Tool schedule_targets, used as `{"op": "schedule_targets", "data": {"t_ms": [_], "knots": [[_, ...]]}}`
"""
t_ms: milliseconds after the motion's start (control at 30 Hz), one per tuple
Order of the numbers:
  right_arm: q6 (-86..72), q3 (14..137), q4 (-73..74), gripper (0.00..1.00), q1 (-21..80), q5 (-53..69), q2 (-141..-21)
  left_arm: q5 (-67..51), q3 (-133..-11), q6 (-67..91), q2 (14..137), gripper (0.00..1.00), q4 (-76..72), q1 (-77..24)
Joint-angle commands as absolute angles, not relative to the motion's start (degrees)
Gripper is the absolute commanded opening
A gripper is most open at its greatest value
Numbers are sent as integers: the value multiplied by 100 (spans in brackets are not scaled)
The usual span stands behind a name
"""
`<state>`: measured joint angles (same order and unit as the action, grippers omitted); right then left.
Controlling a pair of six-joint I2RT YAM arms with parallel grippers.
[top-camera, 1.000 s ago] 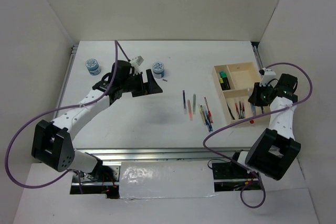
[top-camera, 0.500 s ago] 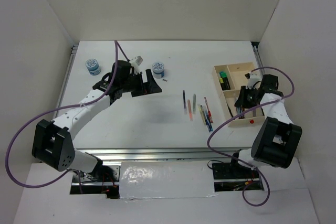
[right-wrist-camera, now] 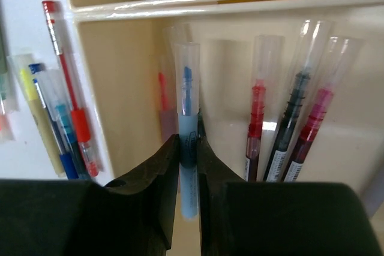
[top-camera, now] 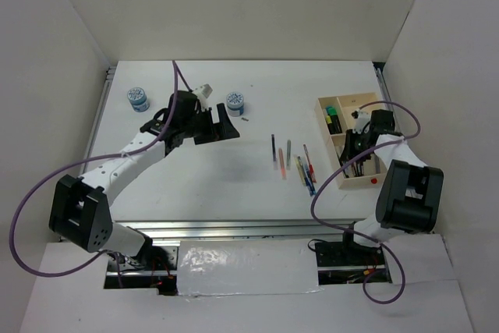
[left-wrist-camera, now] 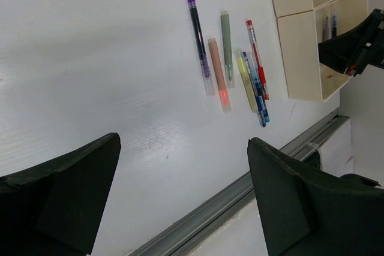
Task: Sort the stationery into containers
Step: Place the pen in the storage box, then pick up the pen from the center of the board.
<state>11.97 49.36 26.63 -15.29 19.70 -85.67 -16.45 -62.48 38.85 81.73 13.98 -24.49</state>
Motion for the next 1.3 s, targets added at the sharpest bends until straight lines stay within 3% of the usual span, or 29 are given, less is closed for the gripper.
{"op": "schedule_targets", "data": {"t_ms": [0,133,233,333,367,433,567,667,900,1267], "knots": [[967,4939,2250,25,-1381,1478,-8543,-1450,-6416,3683,8323,99,1398,-2531],[905,4922,2259,41,-1345,1380,-8438,-1152,-6521,3613,8428,99,1406,-2846],[862,4913,2302,44,-1310,1292,-8324,-337,-6758,3472,8639,99,1494,-3338],[817,4974,2452,48,-1318,1318,-8139,578,-7162,3393,9025,89,1731,-3875],[817,5001,2530,48,-1318,1327,-7991,806,-7285,3401,9139,79,1871,-4006],[809,5062,2636,48,-1327,1406,-7666,1440,-7663,3524,9561,69,1986,-4332],[861,5281,2838,49,-1353,1581,-7086,1889,-8487,3779,10570,55,2206,-4579],[931,5493,3041,49,-1432,1801,-6698,2013,-9190,3858,11273,51,2487,-4640],[1186,5572,3225,53,-1494,2188,-5811,2267,-9940,3823,12032,53,2304,-4658],[1459,5476,3322,54,-1556,2285,-5528,2302,-10547,3858,12657,58,2452,-4781]]}}
